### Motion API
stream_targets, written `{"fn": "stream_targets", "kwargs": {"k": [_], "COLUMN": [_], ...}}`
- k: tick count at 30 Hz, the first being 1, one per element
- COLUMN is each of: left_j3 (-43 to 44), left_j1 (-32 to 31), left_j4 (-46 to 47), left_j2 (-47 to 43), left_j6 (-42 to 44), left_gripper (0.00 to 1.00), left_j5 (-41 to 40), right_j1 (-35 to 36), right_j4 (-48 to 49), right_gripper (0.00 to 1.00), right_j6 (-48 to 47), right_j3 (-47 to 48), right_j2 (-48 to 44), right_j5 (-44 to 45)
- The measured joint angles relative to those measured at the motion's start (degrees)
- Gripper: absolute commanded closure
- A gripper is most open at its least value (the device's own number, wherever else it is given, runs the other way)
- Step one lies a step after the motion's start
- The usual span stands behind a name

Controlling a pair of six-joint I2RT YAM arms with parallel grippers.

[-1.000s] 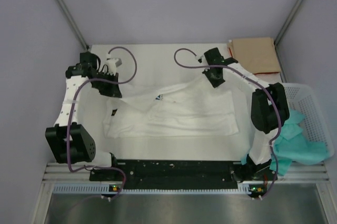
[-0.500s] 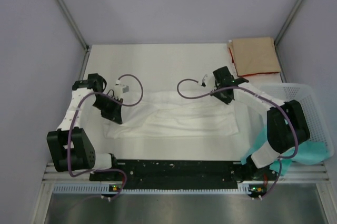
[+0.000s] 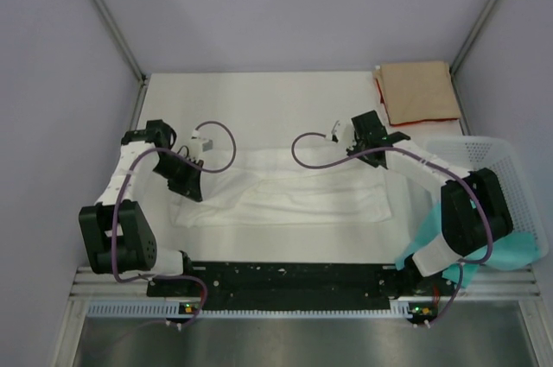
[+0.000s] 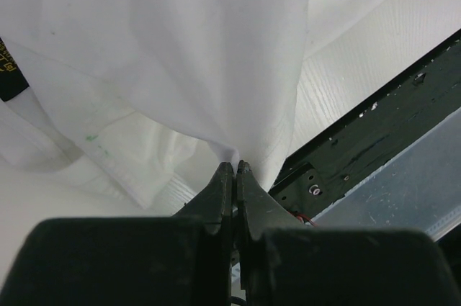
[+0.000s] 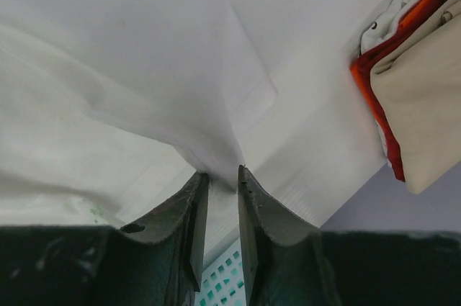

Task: Fold and stack the t-shirts
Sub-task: Fold the other side of the tshirt into a rectangle

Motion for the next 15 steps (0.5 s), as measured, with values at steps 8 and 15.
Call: {"fn": "stream_targets", "kwargs": {"k": [8,15], "left_j3": [0.0,0.4], "left_j1": [0.0,0.0], "left_j4": [0.3,1.0], "left_j2": [0.1,0.4], "left_j6": [0.0,-0.5], "left_gripper": [1.0,1.0], "left_j5": [1.4,1.6], "right_j1": [0.2,14.9], "right_j4": [-2.2,11.1], "right_gripper": [0.24,0.27], "right_j6": [4.1,14.4], "right_j3": [-1.7,-5.0], "right_j2": [-5.9,-16.8], "right_j5": [0.4,-14.4]}}
